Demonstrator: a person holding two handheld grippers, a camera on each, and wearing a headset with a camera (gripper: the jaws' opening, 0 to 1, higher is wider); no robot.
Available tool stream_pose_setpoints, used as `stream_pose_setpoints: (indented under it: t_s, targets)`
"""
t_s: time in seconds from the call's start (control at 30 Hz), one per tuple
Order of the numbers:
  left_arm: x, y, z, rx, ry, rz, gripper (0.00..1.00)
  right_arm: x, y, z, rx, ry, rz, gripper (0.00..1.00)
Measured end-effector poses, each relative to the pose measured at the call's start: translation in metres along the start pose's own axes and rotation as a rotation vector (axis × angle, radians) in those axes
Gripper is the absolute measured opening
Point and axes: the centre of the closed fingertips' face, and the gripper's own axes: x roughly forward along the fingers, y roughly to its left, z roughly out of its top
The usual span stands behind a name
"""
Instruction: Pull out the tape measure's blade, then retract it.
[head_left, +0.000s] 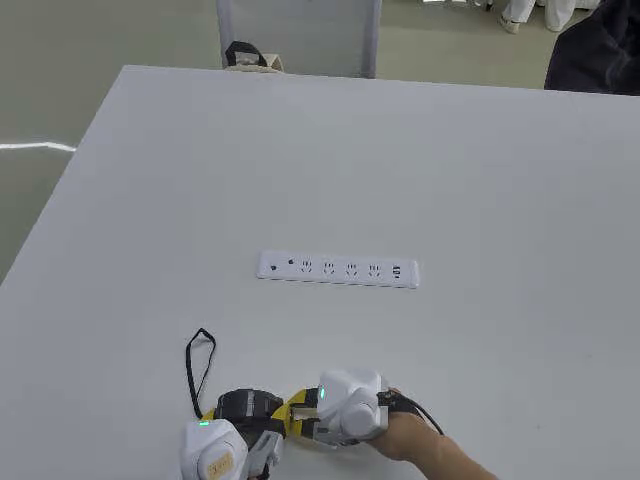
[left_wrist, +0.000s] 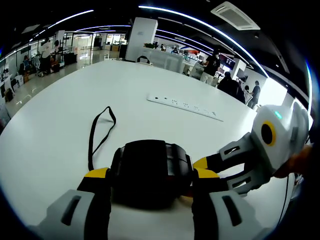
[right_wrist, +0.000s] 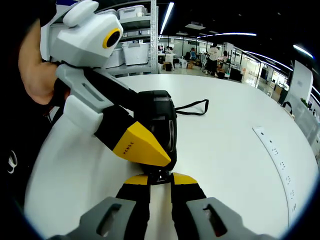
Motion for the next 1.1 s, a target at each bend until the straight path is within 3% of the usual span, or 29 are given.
stream_pose_setpoints:
  t_s: [0.33, 0.67, 0.87, 1.1]
  targets:
    - [-0.002, -0.002, 0.001, 0.011, 0.009, -0.016, 0.64, -0.001, 0.0, -0.001, 0.0, 0.013, -0.011, 0.15]
    - [-0.004, -0.007, 0.005, 0.03, 0.003, -0.054, 0.69, -0.015, 0.0, -0.004, 0.03, 0.005, -0.05, 0.25]
    - [-0.008, -0.012, 0.007, 0.1, -0.004, -0.095, 0.74, -0.029, 0.003, -0.003, 0.05, -0.006, -0.089, 0.28]
    - [-0.022, -0.017, 0.019, 0.171, -0.01, -0.165, 0.83, -0.049, 0.011, -0.004, 0.095, -0.019, -0.153, 0.35]
